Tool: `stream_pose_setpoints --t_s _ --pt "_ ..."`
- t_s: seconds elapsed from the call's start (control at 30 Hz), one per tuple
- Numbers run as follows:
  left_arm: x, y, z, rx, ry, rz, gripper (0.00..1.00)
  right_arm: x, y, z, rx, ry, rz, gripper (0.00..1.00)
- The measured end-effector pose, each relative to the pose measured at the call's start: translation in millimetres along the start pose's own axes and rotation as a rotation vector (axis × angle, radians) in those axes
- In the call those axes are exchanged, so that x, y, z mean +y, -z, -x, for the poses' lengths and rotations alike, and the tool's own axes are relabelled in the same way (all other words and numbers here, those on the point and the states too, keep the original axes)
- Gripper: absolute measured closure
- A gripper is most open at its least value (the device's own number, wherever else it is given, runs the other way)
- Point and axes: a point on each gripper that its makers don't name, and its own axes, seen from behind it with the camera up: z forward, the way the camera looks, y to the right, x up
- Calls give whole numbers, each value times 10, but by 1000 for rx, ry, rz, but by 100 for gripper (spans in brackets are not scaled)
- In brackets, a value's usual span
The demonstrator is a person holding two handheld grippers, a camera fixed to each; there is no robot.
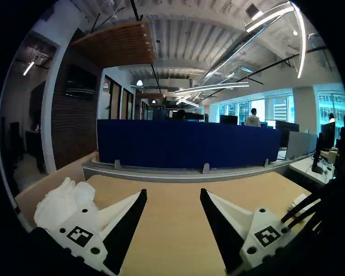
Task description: Fold towel
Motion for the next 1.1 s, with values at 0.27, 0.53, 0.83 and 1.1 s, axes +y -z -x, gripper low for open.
stream_pose_setpoints --t_s 0.27,0.53,0.83,1.1 --pt "4 -77 -51 23 -35 -2 15 -355 -106 -117 21 8 -20 0" --pt "40 -144 -106 40 -37 17 15 -786 -177 -175 33 5 -28 0" --pt "-6 -207 -113 52 -51 18 15 -968 -216 -196 28 -6 -19 0" --pt "-72 -236 -78 68 -53 -3 15 -1004 -204 -223 10 -43 -7 0"
